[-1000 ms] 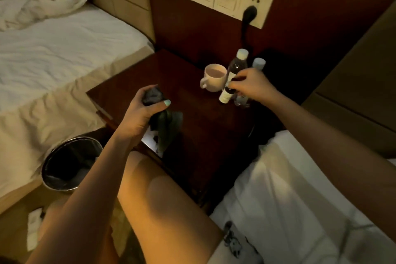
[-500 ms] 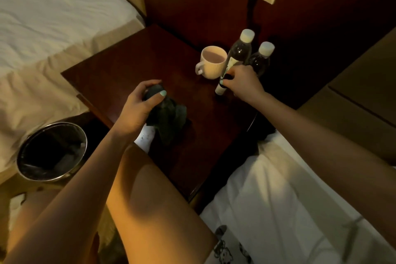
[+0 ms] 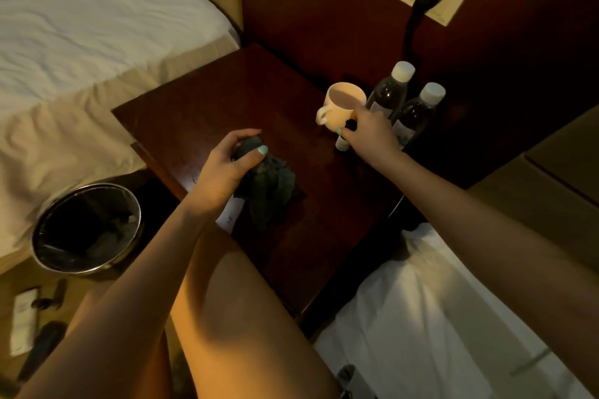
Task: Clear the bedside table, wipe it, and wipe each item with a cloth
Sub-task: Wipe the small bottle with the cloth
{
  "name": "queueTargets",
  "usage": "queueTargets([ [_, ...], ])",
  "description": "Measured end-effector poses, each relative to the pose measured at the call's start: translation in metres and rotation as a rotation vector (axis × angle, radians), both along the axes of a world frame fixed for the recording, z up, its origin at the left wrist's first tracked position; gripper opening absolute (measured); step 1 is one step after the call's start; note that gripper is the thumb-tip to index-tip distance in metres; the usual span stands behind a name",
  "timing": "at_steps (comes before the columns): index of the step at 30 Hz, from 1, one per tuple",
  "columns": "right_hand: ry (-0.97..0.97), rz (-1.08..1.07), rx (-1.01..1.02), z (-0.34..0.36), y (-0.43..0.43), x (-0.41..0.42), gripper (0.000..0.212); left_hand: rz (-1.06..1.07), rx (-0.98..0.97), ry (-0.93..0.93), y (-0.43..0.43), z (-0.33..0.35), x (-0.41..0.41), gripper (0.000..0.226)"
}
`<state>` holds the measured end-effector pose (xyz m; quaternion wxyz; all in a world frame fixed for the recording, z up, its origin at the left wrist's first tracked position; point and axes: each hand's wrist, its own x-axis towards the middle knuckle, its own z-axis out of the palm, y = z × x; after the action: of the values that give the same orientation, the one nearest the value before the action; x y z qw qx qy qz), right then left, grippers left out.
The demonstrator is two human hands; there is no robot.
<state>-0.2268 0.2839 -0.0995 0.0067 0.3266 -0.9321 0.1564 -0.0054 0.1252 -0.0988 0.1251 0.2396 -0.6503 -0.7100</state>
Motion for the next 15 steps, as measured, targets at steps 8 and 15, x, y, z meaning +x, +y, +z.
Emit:
queueTargets([
  [8, 0.023, 0.017, 0.038, 0.045, 0.000, 0.036, 0.049, 0.068, -0.108, 0.067, -0.008, 0.041, 0.041, 0.031],
  [15, -0.120, 0.165, -0.184, 0.099, -0.051, 0.114, 0.054, 0.264, -0.203, 0.072, -0.022, 0.074, 0.120, 0.030],
])
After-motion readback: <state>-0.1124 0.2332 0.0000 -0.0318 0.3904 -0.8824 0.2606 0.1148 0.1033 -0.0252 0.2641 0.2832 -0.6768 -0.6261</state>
